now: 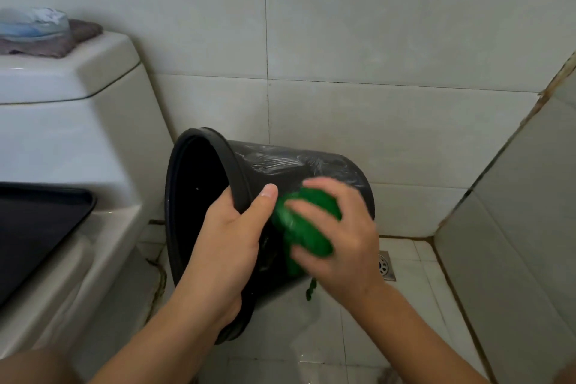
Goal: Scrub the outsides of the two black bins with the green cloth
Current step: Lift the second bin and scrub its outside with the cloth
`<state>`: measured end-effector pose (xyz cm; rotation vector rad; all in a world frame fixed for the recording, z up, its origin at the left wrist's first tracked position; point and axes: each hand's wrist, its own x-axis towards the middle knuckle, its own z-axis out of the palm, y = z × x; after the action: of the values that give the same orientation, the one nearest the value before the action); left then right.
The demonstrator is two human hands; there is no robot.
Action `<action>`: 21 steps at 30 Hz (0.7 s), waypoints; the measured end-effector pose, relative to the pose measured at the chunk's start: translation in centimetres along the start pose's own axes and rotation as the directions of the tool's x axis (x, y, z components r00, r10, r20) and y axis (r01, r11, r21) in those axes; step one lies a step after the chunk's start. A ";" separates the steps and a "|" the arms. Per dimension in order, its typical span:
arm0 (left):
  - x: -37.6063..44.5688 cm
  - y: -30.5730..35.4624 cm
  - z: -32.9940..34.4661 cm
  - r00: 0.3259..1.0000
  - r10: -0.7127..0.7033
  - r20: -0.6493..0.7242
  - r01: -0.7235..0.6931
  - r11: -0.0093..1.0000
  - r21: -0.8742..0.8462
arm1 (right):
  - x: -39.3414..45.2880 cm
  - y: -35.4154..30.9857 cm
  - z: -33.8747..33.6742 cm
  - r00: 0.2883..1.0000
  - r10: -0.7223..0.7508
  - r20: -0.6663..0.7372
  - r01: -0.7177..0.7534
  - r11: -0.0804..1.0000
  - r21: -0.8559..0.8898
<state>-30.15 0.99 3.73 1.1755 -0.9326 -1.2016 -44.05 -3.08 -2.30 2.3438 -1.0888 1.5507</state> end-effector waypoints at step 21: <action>0.0 -0.2 -0.3 0.999 0.016 -0.038 -0.016 1.000 -0.021 | -1.3 -1.3 -0.1 0.988 -0.149 0.036 0.149 0.989 0.001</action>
<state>-29.88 1.06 3.49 1.1678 -0.8967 -1.1699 -43.58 -1.45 -2.99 2.3997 -0.8971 1.4605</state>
